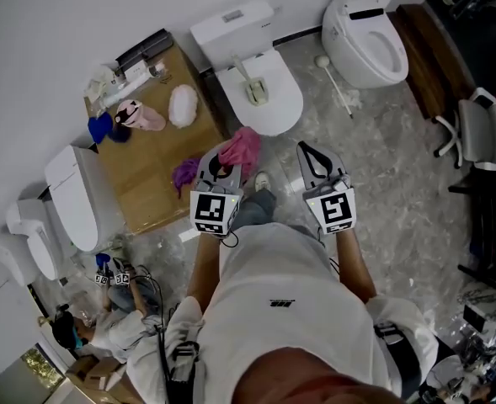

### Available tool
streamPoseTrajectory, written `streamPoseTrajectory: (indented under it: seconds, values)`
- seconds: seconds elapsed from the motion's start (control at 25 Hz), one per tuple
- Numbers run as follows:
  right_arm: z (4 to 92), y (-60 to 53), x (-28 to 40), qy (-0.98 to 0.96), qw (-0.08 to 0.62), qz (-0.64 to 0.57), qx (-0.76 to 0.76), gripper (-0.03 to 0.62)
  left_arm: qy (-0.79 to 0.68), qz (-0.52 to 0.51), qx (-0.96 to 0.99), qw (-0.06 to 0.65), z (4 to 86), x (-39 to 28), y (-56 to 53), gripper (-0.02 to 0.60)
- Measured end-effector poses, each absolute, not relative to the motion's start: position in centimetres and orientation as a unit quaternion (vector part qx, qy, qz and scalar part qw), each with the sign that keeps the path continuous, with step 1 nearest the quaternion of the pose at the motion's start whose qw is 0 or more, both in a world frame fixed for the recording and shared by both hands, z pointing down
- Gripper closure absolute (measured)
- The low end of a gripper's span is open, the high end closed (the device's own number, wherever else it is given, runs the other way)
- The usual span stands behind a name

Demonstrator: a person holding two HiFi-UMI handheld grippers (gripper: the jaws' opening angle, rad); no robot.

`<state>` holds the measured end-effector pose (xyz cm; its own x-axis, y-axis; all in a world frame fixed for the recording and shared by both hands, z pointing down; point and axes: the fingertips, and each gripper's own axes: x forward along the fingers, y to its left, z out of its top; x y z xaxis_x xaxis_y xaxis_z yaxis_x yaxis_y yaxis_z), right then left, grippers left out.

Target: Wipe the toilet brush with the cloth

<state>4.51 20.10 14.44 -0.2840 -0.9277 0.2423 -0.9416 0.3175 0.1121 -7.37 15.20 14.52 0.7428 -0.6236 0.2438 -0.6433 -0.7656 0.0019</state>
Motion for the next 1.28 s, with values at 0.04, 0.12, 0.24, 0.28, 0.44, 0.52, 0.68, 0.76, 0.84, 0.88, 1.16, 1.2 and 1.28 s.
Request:
streamPoseTrajectory:
  seconds: [0.04,0.12,0.24,0.28,0.44,0.52,0.68,0.76,0.84,0.88,1.16,1.2,1.28]
  values:
    - [14.7,19.1,4.5,-0.801,0.134,0.030,0.582,0.599,-0.339,0.115,0.932,0.047,14.9,-7.2,14.2,0.537]
    - [15.3,17.0,4.5,-0.803,0.140,0.038,0.578,0.599,-0.339,0.120,0.932,0.053,15.9,-7.1,12.1,0.538]
    - [16.3,14.1,4.6,-0.805,0.148,0.046,0.573,0.598,-0.340,0.128,0.929,0.067,17.4,-7.0,9.3,0.537]
    - [16.6,13.2,4.7,-0.805,0.151,0.048,0.571,0.598,-0.340,0.129,0.929,0.074,17.9,-6.9,8.3,0.537]
    - [17.8,10.2,5.4,-0.804,0.167,0.058,0.567,0.598,-0.336,0.135,0.927,0.094,19.7,-6.1,5.2,0.537]
    - [18.5,9.1,5.8,-0.803,0.174,0.061,0.567,0.599,-0.333,0.140,0.927,0.099,20.6,-5.7,4.1,0.537]
    - [20.2,7.2,6.8,-0.800,0.187,0.069,0.565,0.598,-0.332,0.149,0.925,0.110,22.6,-5.1,2.0,0.537]
    - [21.3,6.4,7.2,-0.801,0.195,0.076,0.562,0.598,-0.334,0.153,0.923,0.117,23.6,-4.8,1.1,0.537]
    - [22.4,5.4,7.7,-0.802,0.203,0.080,0.555,0.598,-0.337,0.156,0.921,0.122,24.7,-4.4,0.2,0.537]
    - [23.0,4.9,7.9,-0.804,0.207,0.082,0.551,0.598,-0.339,0.158,0.919,0.124,25.2,-4.3,-0.3,0.537]
    - [26.5,0.5,9.0,-0.828,0.231,0.091,0.502,0.598,-0.363,0.181,0.903,0.142,28.8,-3.4,-3.3,0.537]
    - [26.9,-0.3,9.1,-0.832,0.238,0.091,0.493,0.598,-0.368,0.181,0.900,0.147,29.3,-3.2,-3.8,0.537]
    - [28.1,-1.7,9.3,-0.839,0.250,0.090,0.475,0.597,-0.378,0.179,0.895,0.155,30.3,-2.7,-4.7,0.537]
